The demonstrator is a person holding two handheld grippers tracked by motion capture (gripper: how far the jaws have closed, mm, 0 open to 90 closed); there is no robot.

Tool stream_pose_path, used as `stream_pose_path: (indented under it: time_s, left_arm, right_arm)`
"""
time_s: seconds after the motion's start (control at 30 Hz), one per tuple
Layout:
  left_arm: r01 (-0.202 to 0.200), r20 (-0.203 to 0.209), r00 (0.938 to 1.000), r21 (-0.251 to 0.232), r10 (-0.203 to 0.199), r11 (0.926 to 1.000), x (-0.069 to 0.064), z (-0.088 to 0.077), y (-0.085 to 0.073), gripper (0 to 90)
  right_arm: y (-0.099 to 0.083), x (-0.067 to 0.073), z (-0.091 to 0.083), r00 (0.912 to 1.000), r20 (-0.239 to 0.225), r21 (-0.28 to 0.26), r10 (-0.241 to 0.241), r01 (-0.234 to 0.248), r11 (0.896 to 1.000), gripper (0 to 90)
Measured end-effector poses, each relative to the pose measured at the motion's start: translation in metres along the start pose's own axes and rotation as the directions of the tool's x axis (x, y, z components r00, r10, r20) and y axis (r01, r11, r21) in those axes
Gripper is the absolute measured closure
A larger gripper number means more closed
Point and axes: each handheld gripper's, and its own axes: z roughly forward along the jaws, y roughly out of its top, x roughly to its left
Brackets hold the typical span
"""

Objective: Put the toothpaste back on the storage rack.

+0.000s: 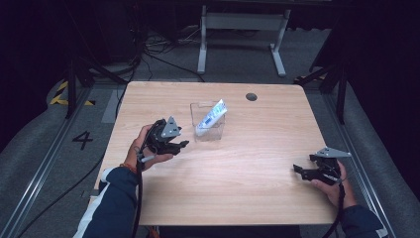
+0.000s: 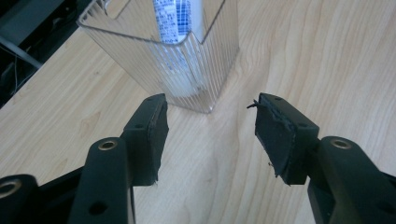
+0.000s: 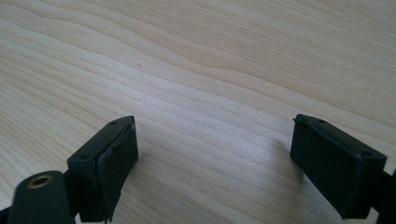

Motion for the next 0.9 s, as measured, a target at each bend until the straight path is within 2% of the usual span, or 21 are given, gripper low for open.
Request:
stream_pose_path:
  time_s: [0.5, 0.77, 0.9]
  left_arm:
    - [-0.012, -0.014, 0.9998, 0.079, 0.013, 0.9968, -0.010, -0.013, -0.033, 43.8]
    - [-0.001, -0.015, 0.9999, 0.101, 0.003, 0.9949, -0.016, -0.022, -0.047, 42.8]
    - [0.006, -0.024, 0.9997, 0.121, -0.003, 0.9926, -0.021, -0.026, -0.061, 41.6]
  right_arm:
    - [0.000, 0.000, 0.000, 1.0000, 0.000, 0.000, 0.000, 0.000, 1.000, 15.3]
    - [0.000, 0.000, 0.000, 1.0000, 0.000, 0.001, 0.000, 0.000, 1.000, 15.3]
    - [0.000, 0.000, 0.000, 1.0000, 0.000, 0.000, 0.000, 0.000, 1.000, 15.3]
